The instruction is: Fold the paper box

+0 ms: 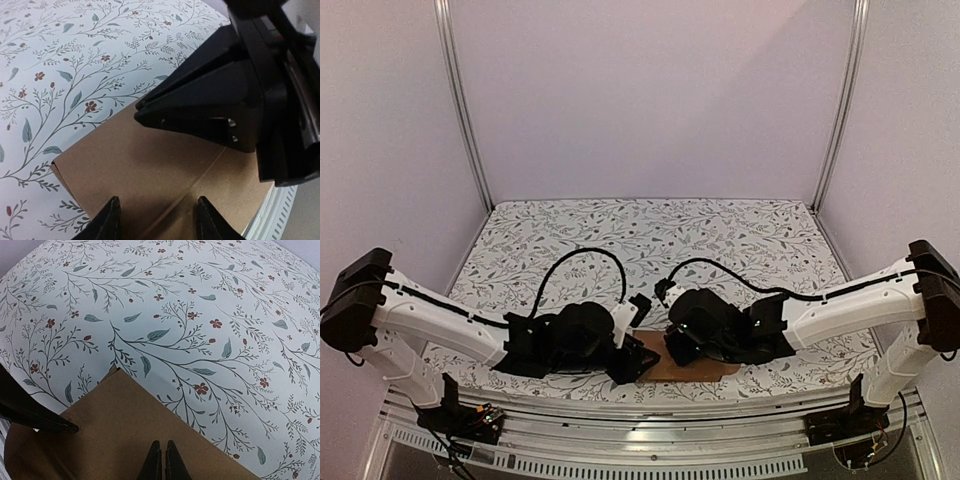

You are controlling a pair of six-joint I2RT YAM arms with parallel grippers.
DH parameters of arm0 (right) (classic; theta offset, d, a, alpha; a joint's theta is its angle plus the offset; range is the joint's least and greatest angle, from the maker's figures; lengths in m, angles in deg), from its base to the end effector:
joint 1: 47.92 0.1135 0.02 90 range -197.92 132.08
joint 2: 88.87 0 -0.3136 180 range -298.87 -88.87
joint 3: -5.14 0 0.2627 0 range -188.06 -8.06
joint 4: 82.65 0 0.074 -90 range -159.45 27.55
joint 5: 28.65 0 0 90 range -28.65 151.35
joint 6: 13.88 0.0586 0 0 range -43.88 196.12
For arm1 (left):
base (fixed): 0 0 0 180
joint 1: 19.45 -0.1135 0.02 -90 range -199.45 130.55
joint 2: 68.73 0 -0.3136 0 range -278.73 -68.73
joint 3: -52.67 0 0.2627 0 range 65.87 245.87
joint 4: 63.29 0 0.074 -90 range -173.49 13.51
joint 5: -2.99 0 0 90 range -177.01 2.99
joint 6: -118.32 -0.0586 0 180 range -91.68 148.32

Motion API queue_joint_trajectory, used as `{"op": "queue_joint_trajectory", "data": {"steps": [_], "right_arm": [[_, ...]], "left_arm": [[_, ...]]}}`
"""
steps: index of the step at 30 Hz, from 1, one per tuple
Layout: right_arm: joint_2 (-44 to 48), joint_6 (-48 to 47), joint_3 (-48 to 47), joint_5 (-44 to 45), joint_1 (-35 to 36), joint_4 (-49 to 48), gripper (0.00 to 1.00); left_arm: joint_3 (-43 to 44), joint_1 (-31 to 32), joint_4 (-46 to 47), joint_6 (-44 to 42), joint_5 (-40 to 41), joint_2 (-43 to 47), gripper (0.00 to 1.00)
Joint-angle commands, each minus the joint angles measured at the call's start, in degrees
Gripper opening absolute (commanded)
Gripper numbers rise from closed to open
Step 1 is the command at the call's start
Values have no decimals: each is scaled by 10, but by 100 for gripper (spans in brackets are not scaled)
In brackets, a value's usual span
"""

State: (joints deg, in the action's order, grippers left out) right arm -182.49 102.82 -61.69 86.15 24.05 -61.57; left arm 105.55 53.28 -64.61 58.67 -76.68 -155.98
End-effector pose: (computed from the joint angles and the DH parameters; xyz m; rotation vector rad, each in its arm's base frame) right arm 0.1347 0.3344 0.2137 -0.7135 2.2231 0.3464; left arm 0.1076 -0.3108 0.2016 0.7321 2.1835 -0.7947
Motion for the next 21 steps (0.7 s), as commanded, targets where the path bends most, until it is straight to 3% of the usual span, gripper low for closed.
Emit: {"op": "queue_joint_trajectory", "data": {"steps": [1, 12, 21], "right_arm": [[53, -7, 6, 23, 3, 35, 5], [197, 17, 64, 29, 4, 101, 7], [177, 118, 173, -35, 4, 35, 2]], "left_arm": [[9, -12, -14, -6, -15, -19, 49], [18, -24, -20, -8, -22, -24, 48], [22, -28, -22, -9, -26, -25, 48]]}}
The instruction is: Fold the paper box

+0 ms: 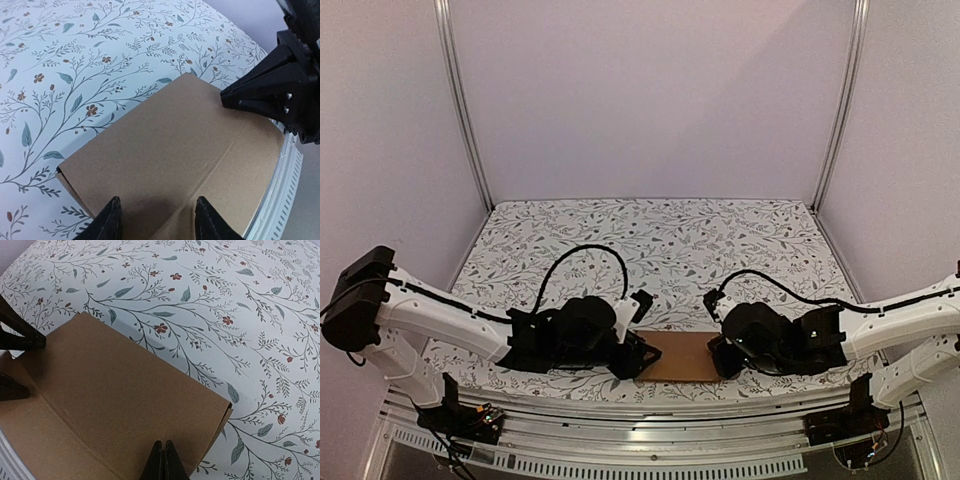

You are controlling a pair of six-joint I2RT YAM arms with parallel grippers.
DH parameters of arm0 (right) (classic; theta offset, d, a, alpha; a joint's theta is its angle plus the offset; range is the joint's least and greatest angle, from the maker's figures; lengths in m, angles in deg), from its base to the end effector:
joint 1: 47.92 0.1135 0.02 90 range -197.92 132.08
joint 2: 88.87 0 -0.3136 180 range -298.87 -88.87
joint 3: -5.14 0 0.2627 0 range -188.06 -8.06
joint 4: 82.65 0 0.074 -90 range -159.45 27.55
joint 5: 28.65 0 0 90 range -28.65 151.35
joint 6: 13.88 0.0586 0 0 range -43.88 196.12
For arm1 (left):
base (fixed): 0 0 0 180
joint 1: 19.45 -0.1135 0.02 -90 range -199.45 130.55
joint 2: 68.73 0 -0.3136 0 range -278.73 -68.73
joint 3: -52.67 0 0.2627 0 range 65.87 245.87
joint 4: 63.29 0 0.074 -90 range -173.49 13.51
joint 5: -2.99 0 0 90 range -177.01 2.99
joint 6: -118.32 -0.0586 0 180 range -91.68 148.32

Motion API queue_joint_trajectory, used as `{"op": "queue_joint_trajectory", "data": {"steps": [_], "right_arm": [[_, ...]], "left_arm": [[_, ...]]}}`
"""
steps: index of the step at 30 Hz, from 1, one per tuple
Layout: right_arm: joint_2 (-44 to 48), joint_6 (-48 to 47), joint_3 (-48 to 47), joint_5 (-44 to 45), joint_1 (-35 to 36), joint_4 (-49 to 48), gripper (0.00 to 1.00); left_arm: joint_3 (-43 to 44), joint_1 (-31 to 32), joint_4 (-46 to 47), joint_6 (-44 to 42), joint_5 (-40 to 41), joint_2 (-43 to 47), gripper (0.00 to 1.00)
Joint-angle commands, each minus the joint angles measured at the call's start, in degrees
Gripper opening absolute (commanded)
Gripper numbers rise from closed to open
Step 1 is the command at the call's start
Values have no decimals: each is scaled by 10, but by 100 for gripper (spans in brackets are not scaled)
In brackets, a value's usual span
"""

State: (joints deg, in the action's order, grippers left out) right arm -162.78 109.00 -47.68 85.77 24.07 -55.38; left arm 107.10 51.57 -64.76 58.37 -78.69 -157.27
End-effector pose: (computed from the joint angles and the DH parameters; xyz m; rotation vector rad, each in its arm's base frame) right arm 0.1043 0.2424 0.2251 -0.6032 2.2749 0.3976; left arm 0.1176 -0.3158 0.2029 0.7272 2.1933 -0.8098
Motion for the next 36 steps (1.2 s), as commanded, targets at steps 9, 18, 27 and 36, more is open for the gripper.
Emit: {"op": "queue_joint_trajectory", "data": {"steps": [9, 18, 27, 36], "right_arm": [[40, 47, 28, 12, 3, 4, 3], [44, 48, 28, -13, 3, 10, 3], [-18, 84, 58, -59, 8, -29, 1], [-54, 111, 84, -83, 12, -30, 0]], "left_arm": [[3, -12, -20, -4, -5, -10, 48], [7, -15, -28, 4, -4, -30, 48], [18, -23, -62, 27, -14, -63, 44], [25, -24, -69, 29, -27, -66, 43]]}}
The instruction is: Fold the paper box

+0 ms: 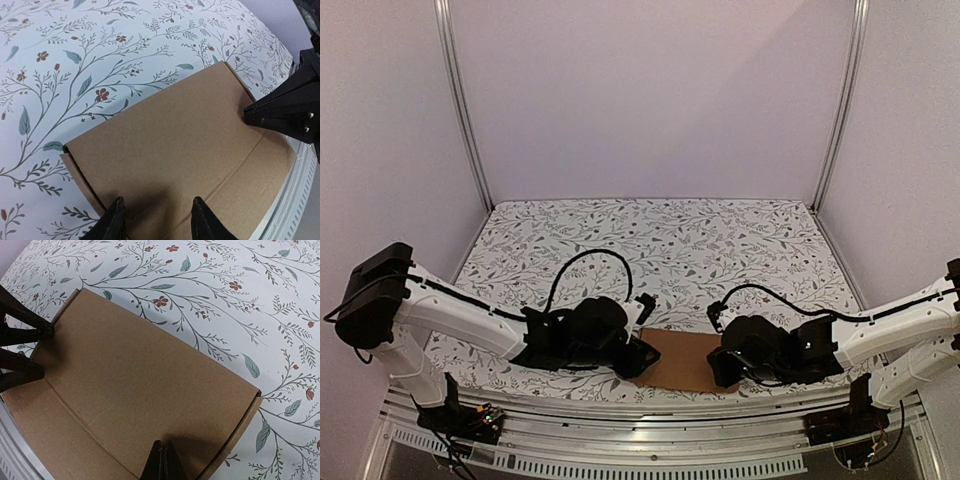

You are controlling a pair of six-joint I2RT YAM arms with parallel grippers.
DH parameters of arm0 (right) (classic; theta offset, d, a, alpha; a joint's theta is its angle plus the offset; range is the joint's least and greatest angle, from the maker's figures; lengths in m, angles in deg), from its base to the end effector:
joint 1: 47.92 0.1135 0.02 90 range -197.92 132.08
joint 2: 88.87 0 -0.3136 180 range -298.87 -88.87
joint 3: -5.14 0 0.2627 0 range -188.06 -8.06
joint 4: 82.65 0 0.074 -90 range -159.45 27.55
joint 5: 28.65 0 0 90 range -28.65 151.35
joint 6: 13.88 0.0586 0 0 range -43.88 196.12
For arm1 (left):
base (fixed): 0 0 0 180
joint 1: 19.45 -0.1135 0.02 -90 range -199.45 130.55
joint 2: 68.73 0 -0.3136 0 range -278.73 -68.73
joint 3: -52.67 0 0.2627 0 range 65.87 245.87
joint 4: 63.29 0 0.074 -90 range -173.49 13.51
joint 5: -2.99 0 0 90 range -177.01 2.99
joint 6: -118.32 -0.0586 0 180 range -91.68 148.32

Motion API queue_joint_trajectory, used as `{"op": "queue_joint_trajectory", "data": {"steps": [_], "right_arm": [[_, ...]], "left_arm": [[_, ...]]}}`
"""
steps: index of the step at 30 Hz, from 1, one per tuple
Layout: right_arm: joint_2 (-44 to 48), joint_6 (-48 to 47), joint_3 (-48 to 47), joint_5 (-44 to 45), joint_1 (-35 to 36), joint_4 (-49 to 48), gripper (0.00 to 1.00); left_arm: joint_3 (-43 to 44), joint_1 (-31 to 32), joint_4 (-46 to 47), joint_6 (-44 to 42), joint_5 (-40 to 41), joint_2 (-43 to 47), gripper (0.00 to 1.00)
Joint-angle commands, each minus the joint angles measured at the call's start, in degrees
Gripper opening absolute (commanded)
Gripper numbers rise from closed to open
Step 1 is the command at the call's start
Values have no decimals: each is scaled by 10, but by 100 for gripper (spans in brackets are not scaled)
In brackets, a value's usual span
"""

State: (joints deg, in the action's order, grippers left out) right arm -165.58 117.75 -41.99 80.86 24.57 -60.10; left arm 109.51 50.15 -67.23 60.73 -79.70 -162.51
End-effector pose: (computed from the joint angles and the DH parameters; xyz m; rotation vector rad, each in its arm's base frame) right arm 0.0956 0.2380 0.1870 -0.5155 2.4141 0.4791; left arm 0.1292 -0.3260 0.1821 0.6995 2.2991 -0.7566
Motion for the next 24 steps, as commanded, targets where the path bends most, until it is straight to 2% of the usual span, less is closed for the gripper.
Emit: {"op": "queue_joint_trajectory", "data": {"steps": [1, 9, 17, 20, 24], "right_arm": [[-27, 26, 30, -35, 7, 18, 0], [-17, 27, 21, -24, 9, 39, 1], [37, -21, -39, 29, 9, 92, 21], [67, -31, -51, 51, 8, 118, 32], [112, -33, -47, 72, 7, 139, 44]], "left_arm": [[3, -10, -48, 3, -17, -11, 43], [25, -14, -107, -10, 6, 48, 46], [20, -42, -156, -39, 51, 122, 54], [13, -56, -164, -44, 45, 137, 58], [7, -77, -172, -36, 27, 133, 58]]}}
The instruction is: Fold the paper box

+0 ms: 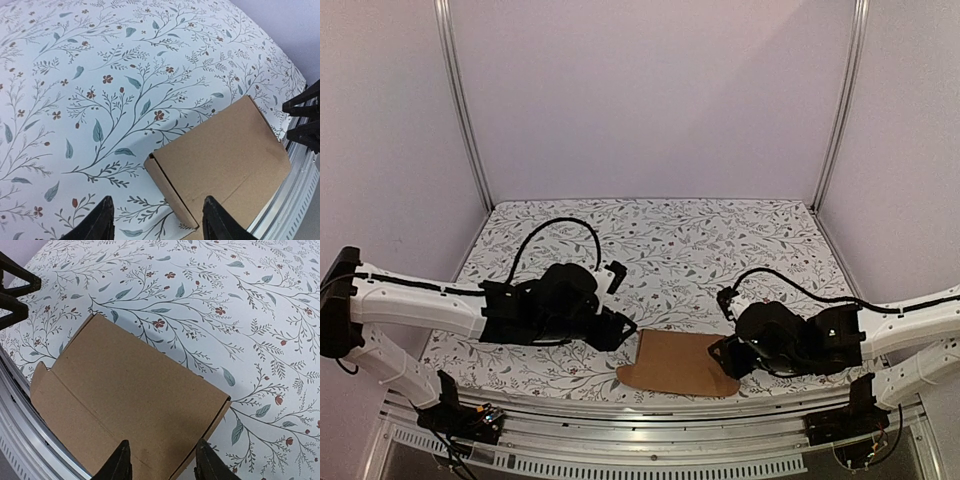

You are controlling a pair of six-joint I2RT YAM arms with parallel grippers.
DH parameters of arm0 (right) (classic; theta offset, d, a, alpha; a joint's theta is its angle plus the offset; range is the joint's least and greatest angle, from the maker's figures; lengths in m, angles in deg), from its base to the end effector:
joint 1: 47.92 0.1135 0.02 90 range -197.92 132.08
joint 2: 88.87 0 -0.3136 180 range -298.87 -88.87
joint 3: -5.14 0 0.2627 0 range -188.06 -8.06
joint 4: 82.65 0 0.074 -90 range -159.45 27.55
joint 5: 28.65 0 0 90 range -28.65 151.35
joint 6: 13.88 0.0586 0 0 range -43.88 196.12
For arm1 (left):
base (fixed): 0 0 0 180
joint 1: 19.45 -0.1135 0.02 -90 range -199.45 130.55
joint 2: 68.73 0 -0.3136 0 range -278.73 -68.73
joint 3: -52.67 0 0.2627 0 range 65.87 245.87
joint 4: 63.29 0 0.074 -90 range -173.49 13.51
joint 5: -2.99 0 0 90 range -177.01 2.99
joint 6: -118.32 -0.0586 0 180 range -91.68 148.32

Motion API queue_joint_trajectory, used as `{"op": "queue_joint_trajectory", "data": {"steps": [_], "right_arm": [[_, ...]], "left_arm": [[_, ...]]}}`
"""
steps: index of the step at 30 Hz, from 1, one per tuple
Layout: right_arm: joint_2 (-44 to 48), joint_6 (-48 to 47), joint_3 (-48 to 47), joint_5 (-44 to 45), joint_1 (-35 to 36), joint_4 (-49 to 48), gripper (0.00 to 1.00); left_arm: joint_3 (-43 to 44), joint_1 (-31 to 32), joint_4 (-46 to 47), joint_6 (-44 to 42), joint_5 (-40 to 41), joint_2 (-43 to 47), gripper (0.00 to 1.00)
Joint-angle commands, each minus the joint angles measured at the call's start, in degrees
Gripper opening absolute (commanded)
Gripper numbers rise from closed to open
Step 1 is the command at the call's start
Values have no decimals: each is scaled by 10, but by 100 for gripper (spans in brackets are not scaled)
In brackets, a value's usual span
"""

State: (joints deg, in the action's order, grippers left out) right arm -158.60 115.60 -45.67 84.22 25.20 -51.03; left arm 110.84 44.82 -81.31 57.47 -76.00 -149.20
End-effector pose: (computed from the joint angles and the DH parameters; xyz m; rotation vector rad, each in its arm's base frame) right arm 0.0918 0.2242 0.2237 -0.5284 2.3504 0.4473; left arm 0.1453 -0.2757 0.2380 0.6064 2.2622 -0.6337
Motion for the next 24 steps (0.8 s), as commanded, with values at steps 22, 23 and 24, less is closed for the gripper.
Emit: {"op": "queue_joint_trajectory", "data": {"steps": [22, 23, 24], "right_arm": [[66, 132, 111, -77, -81, -85, 62], [58, 137, 114, -84, -86, -99, 60], [54, 145, 116, -90, -89, -109, 58]], "left_arm": [[-40, -86, 124, 70, -244, -117, 58], [-41, -88, 128, 73, -248, -121, 58], [-44, -90, 134, 76, -253, -123, 58]]}}
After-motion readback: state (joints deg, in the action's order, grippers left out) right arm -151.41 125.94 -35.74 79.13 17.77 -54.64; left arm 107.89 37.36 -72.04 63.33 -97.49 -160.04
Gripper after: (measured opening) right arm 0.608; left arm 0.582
